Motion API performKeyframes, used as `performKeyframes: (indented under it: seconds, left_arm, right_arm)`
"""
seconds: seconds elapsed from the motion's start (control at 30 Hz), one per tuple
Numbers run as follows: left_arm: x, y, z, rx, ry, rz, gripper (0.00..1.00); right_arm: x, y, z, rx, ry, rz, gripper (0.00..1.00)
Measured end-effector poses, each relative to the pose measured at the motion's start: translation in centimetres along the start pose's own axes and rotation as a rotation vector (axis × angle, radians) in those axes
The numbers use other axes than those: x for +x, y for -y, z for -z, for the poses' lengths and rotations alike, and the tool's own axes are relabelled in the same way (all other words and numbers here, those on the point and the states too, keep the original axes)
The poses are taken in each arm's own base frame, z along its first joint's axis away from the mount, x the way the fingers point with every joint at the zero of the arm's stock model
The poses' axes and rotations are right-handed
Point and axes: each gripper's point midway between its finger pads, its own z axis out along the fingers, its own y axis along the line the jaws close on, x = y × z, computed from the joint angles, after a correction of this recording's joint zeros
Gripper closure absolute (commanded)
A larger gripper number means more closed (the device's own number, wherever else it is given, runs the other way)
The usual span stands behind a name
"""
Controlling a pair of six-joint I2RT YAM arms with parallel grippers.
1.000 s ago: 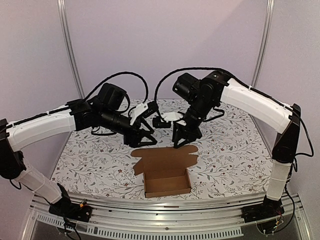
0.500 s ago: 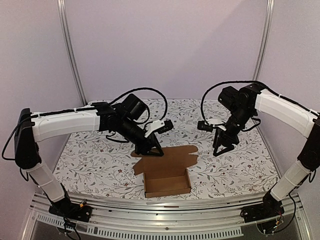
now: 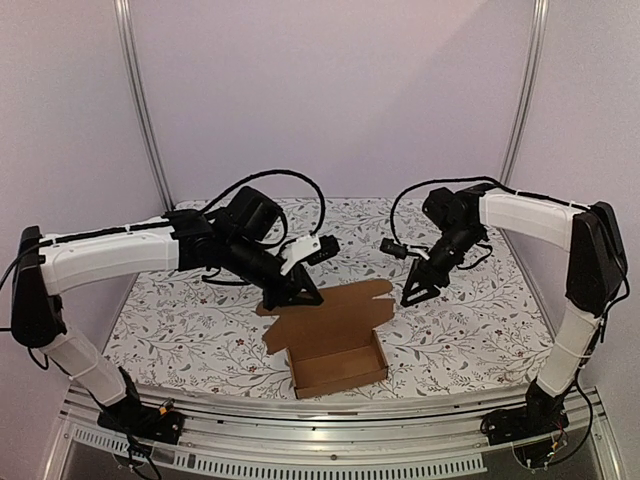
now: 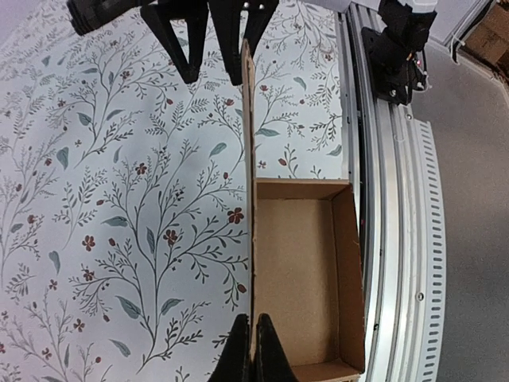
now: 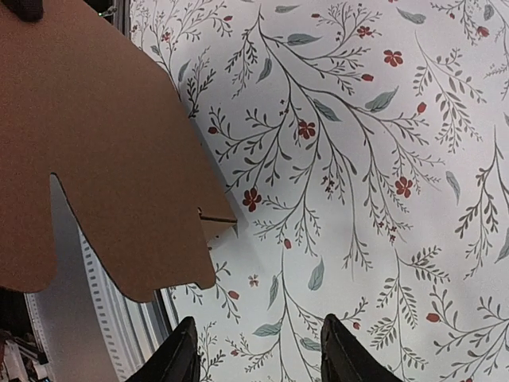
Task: Fold the paper box
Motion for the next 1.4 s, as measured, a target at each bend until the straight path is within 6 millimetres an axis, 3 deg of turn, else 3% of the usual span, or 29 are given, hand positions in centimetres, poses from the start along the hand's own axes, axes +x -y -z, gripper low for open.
performKeyframes:
  seconds: [0.33,0.63,0.87,1.07,1.13,1.23,1.4]
  left_arm:
    - [-1.6,-2.5,1.1,-0.038,0.114,0.091,1.0]
    - [-2.5,-4.7,1.8,-0.054,0.201,0.232,1.0]
    - [-2.6,-5.1,1.5,-0.039,0.218,0.292,1.0]
    - [-3.0,-4.9,1.5,-0.022,0.234,0.284,1.0]
    - [-2.9,-4.9,1.5,-0.016,0.24,0.285,1.0]
    - [-2.5,-4.6,1.1,0.005,0.242,0.298,1.0]
    - [-2.8,-4.1,1.0,0.047,0.268,0.32,1.0]
  right_arm:
    - [-4.7,-1.2,1.6,-0.055,0.174,0.048,0.53]
    - [-6.4,-1.4,2.0,-0.073,0.244,0.012,0.52]
    - [-6.8,1.7,2.4,0.082,0.246,-0.114,0.5]
    - [-5.4,4.1,5.6,0.072,0.314,-0.176,0.4]
    - [-5.0,4.0,6.8,0.048,0.34,-0.164,0.36]
    - [-5.3,2.2,7.8,0.004,0.374,-0.084,0.35]
    - [-7.2,-0.9,7.3,-0.021,0.37,0.049,0.37]
